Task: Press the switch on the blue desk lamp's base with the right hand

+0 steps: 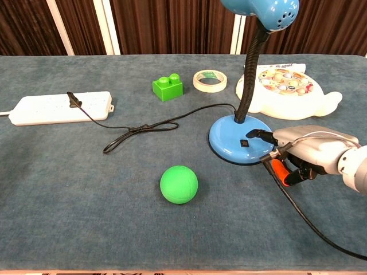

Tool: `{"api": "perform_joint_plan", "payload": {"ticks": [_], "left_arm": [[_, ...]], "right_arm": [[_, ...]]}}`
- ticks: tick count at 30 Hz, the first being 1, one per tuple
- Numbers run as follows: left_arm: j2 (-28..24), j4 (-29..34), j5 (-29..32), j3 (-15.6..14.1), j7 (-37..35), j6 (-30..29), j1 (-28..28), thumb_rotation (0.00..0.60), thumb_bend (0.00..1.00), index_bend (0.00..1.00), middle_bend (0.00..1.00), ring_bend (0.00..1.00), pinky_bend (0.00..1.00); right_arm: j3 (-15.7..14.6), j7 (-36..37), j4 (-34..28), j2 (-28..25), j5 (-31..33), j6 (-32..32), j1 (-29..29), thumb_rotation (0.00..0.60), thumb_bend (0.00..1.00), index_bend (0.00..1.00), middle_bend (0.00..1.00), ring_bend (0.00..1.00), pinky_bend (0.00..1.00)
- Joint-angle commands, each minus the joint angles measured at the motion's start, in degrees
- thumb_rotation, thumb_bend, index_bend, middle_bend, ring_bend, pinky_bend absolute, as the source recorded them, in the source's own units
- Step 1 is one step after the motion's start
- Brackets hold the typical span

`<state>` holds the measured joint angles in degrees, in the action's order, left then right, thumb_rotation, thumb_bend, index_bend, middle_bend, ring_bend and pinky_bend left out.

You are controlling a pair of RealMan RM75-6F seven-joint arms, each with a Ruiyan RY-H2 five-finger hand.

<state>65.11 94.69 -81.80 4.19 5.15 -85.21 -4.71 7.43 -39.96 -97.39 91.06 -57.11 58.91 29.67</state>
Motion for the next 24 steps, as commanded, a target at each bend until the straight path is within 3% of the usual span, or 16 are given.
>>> {"api": "perform_joint_plan", "payload": {"ticks": [1,24], "left_arm": [[0.0,0.0,0.0,0.0,0.1,-0.1,0.0,0.6,0.49,0.21,0.06,0.0,0.0],[0.1,0.0,0.5,0.2,0.8,-0.1,0.0,0.6,0.49,0.21,0.06,0.0,0.0]], "right_arm": [[-0.4,-0.4,-0.1,0.1,0.7,0.0,0.5,0.6,0.76,0.0,0.78,0.88,0.85],[-3.3,-1.2,-1.4,0.2,1.8,2.1,2.1,0.6,0.76,0.0,0.78,0.88,0.94]]}}
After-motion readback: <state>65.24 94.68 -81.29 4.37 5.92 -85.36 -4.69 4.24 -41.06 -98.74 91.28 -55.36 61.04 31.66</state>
